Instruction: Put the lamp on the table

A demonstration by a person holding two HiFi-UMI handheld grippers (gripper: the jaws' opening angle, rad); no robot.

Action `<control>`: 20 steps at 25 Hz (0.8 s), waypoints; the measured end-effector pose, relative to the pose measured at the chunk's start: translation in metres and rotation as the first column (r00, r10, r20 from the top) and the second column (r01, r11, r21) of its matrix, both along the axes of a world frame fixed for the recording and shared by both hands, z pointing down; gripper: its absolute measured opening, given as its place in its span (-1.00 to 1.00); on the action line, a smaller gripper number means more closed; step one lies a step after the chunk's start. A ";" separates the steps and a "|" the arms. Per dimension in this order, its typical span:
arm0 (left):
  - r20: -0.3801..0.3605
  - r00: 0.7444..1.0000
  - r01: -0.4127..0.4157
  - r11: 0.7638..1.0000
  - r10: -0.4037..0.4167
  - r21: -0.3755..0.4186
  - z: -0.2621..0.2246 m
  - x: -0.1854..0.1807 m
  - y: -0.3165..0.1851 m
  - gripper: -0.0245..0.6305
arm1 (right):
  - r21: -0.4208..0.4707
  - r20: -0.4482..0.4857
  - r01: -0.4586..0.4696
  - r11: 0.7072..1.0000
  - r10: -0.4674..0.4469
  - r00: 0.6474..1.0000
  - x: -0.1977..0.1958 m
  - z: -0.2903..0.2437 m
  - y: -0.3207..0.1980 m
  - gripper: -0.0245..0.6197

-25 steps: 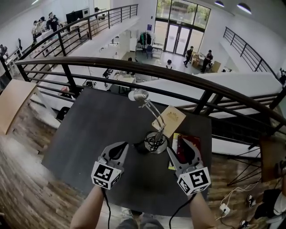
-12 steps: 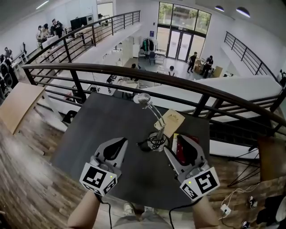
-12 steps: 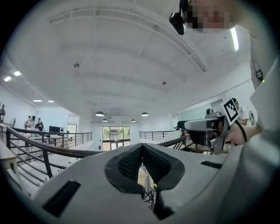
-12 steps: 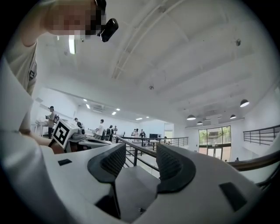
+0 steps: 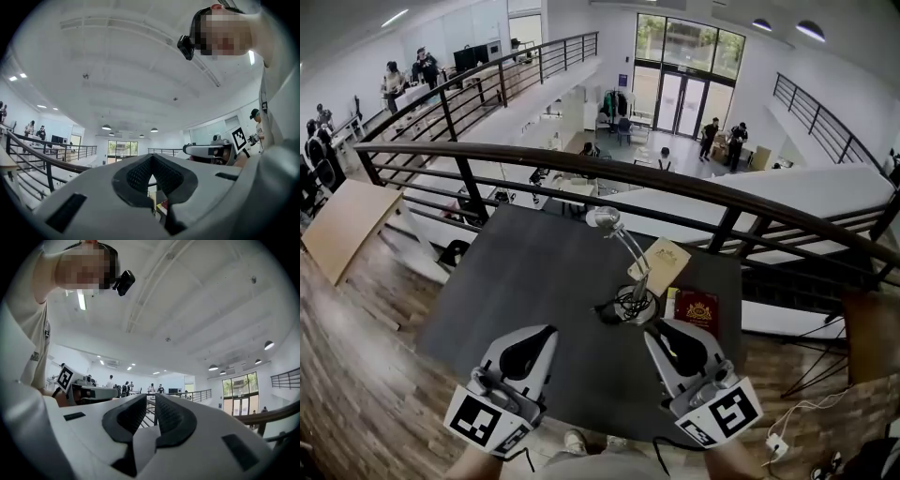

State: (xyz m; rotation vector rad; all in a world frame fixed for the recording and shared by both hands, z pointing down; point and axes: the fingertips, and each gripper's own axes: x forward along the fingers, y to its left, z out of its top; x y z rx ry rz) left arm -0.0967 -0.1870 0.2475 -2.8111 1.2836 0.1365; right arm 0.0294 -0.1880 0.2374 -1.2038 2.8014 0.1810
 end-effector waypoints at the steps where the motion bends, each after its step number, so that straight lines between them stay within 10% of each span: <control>1: 0.008 1.000 0.004 1.000 -0.004 -0.003 0.003 -0.001 0.003 -0.91 | -0.011 0.008 0.007 1.000 -0.007 1.000 -0.002 0.003 0.003 -0.76; 20: 0.093 0.995 0.027 0.998 -0.021 -0.060 0.065 0.012 0.034 -0.91 | -0.126 -0.063 0.024 0.992 -0.032 0.998 -0.016 0.068 0.039 -0.92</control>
